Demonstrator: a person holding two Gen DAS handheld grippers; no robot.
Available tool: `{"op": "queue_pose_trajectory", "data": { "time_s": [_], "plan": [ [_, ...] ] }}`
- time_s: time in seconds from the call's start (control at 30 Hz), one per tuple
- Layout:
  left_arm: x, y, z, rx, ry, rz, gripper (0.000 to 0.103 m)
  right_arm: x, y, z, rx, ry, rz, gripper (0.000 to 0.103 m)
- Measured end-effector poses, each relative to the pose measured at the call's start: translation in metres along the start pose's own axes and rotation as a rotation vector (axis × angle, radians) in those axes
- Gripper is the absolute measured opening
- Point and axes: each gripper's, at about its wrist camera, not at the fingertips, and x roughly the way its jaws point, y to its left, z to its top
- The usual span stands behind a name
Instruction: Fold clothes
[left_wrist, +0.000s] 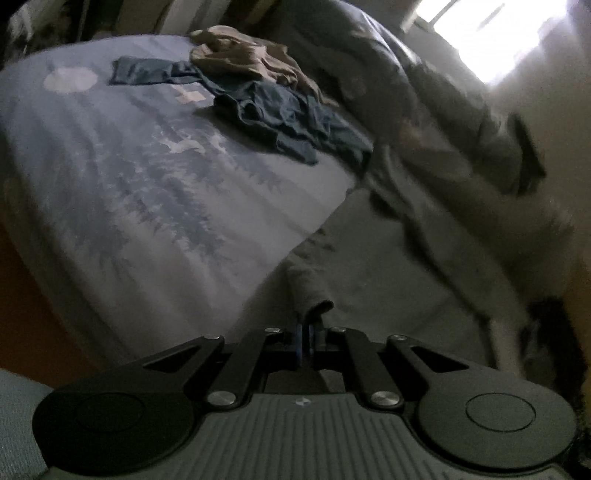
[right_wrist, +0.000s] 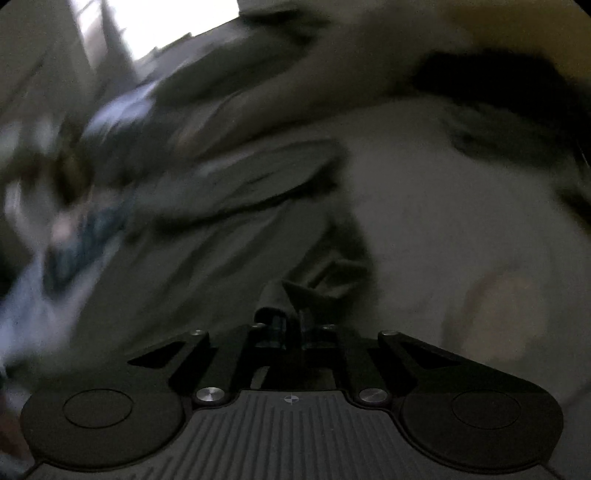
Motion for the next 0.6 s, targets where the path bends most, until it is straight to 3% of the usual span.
{"op": "queue_pose_trajectory", "data": {
  "time_s": [0.07,0.17,0.43,0.6],
  "plan": [
    [-0.006,0.004,0.001,-0.051,-0.014,-0.038,0.006,-0.011,-0.026,0.006,0.159,-0.025,0.035,0.007],
    [-0.017,0.006,0.003,-0.101,-0.032,-0.086,0.006,-0.03,-0.051,0.009,0.282,-0.064,0.047,0.006],
    [-0.042,0.016,0.006,-0.23,-0.066,-0.161,0.006,-0.068,-0.078,0.005,0.452,-0.096,0.123,0.004],
    [-0.061,0.016,0.005,-0.246,-0.084,-0.21,0.006,-0.084,-0.077,0.006,0.458,-0.123,0.155,0.004]
  ]
}}
